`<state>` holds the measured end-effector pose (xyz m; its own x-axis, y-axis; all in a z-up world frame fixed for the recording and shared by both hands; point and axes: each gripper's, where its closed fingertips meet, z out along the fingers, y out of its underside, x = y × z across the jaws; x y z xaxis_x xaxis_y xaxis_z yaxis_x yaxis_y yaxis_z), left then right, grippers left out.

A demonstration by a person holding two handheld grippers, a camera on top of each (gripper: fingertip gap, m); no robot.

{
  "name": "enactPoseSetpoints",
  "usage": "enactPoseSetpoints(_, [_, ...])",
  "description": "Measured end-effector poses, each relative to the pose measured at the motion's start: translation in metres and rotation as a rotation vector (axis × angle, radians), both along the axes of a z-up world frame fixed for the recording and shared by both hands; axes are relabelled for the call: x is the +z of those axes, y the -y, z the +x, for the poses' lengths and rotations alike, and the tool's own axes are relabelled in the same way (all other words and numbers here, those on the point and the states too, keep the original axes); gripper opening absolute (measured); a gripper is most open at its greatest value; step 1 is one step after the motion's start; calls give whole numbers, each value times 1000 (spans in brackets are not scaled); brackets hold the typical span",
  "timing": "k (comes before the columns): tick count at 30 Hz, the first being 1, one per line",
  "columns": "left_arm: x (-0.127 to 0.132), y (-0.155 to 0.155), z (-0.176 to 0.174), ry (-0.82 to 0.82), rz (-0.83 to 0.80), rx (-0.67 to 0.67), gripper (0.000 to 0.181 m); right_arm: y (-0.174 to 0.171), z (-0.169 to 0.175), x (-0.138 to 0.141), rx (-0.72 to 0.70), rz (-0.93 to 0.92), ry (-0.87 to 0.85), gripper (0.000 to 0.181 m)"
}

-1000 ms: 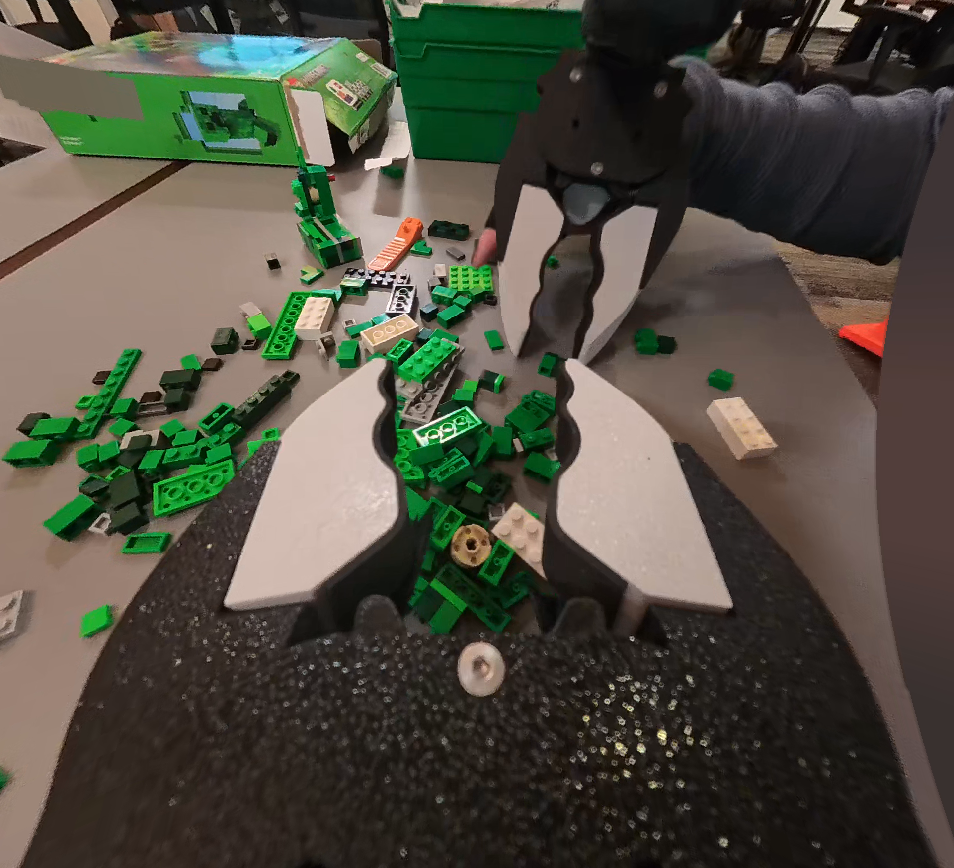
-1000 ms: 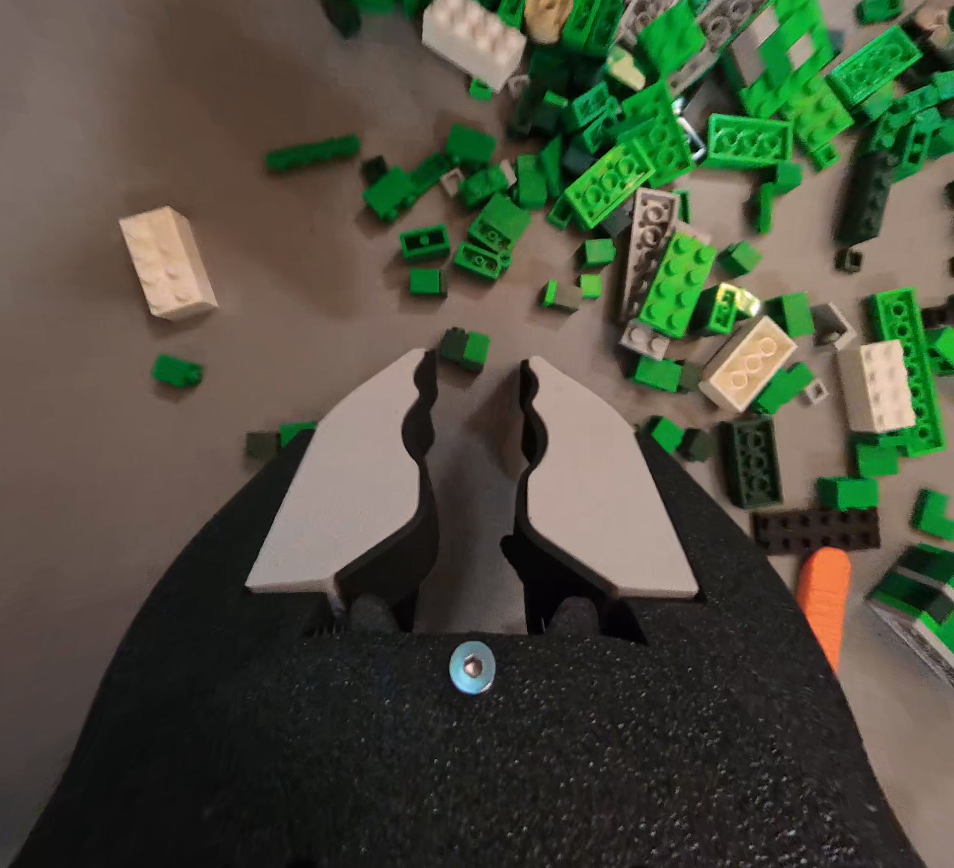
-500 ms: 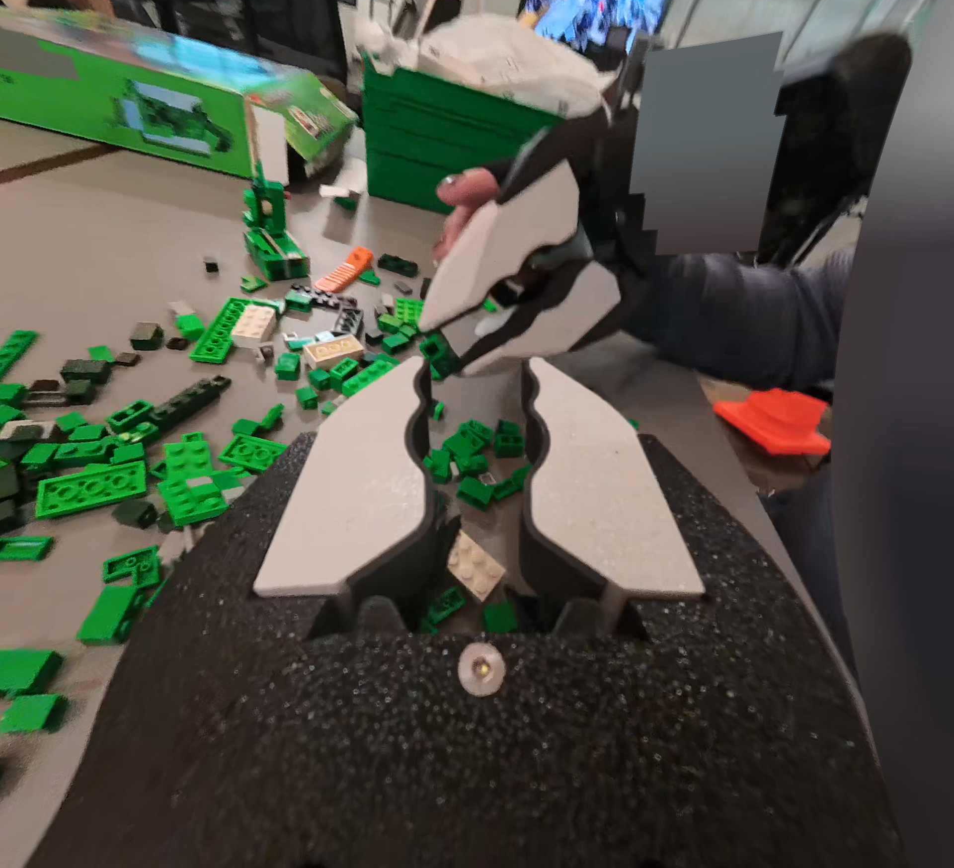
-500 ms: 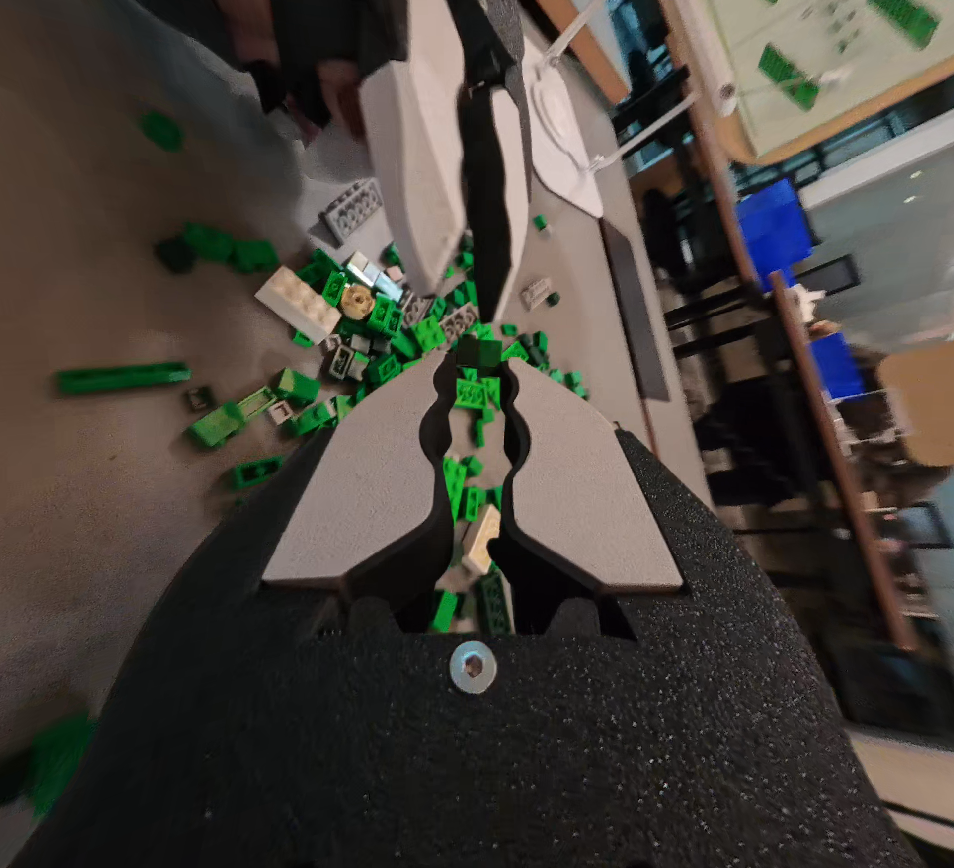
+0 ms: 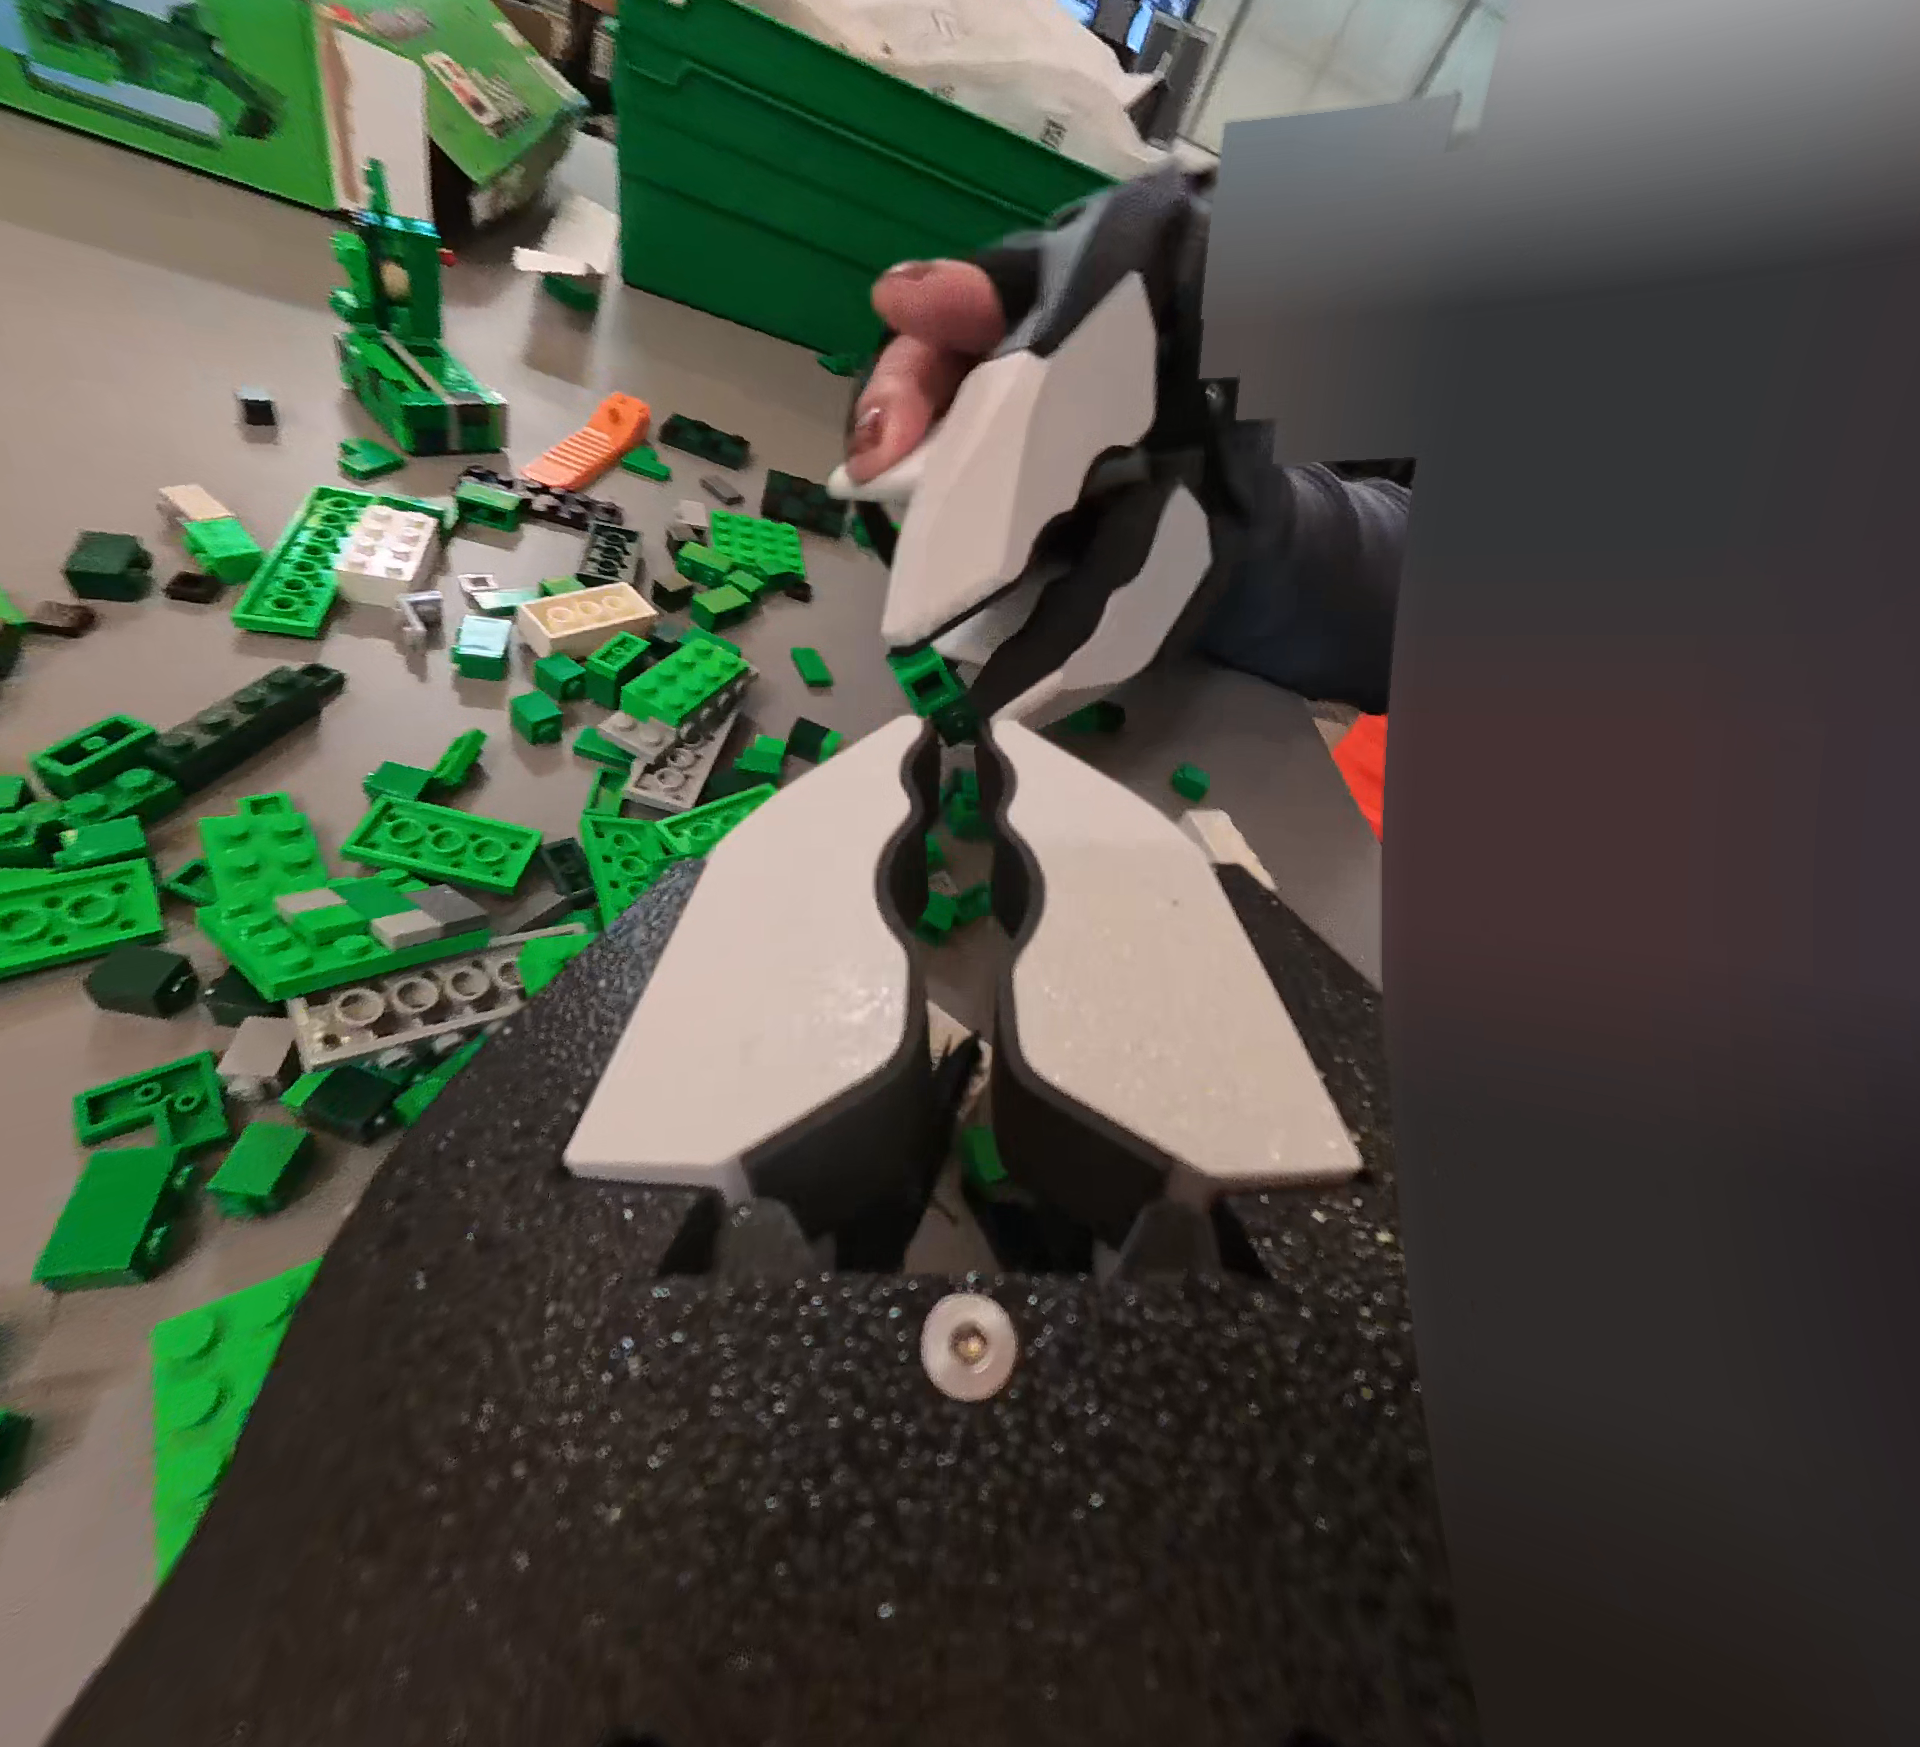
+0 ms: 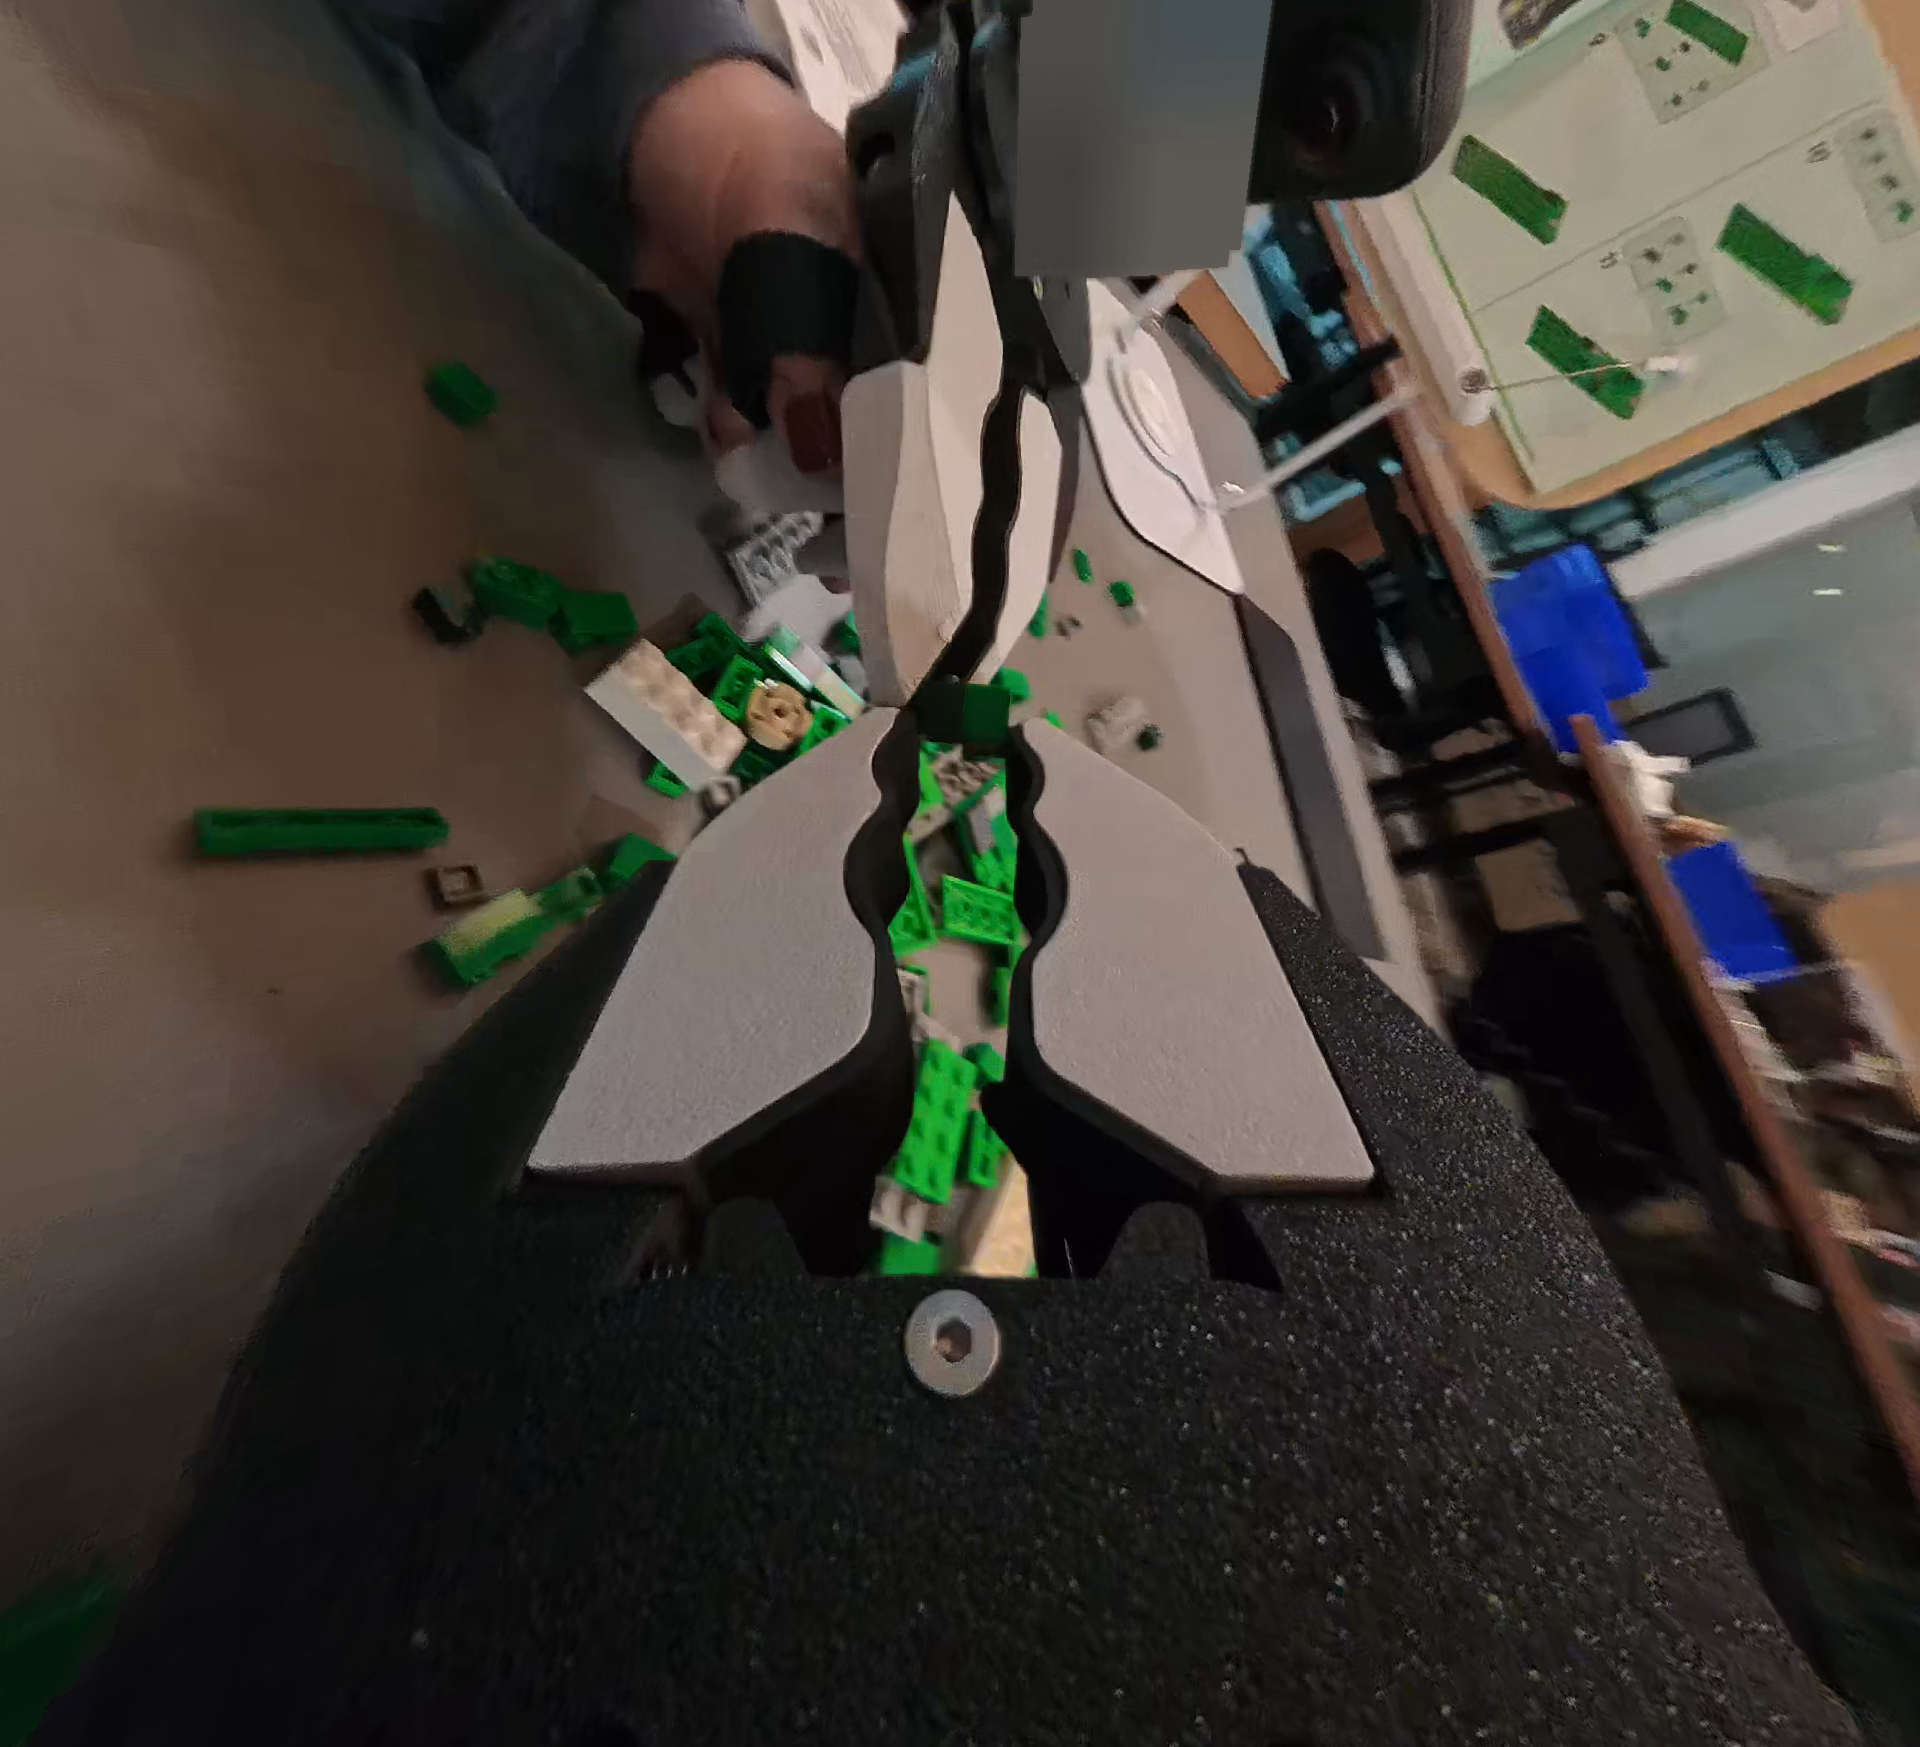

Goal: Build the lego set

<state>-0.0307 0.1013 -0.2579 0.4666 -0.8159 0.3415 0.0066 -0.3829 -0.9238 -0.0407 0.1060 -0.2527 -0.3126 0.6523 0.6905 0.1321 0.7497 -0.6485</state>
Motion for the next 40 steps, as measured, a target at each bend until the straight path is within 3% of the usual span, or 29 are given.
enactPoseSetpoints(4, [1, 4, -3, -2, 13, -32, 0, 10, 6, 6, 124, -259, 12, 16])
enactPoseSetpoints(8, [4, 3, -6, 82, -46, -41, 0, -4, -4, -4, 18, -63, -29, 16])
enactPoseSetpoints(11, [5, 1, -11, 131, -114, -32, 16, -6, -8, -7, -28, 81, -56, 16])
enactPoseSetpoints(16, [-8, -4, -7, 54, -144, 13, 37, -7, -11, -7, -78, 207, -75, 16])
enactPoseSetpoints(22, [-5, -3, -5, 89, -152, 5, 16, 6, -11, -18, -23, 249, -53, 16])
enactPoseSetpoints(27, [-23, -4, -12, -98, -147, 59, 9, 3, -9, -34, -18, 251, 8, 14])
enactPoseSetpoints(30, [-31, -4, -18, -203, -133, 86, 9, -2, -8, -32, -46, 278, -18, 0])
enactPoseSetpoints(34, [-26, -1, -16, -184, -85, 59, 8, -3, -6, -30, -43, 60, 14, 4])
enactPoseSetpoints(40, [-3, 7, -8, -188, 218, 6, 7, 14, 3, -8, 119, -696, 144, 15])
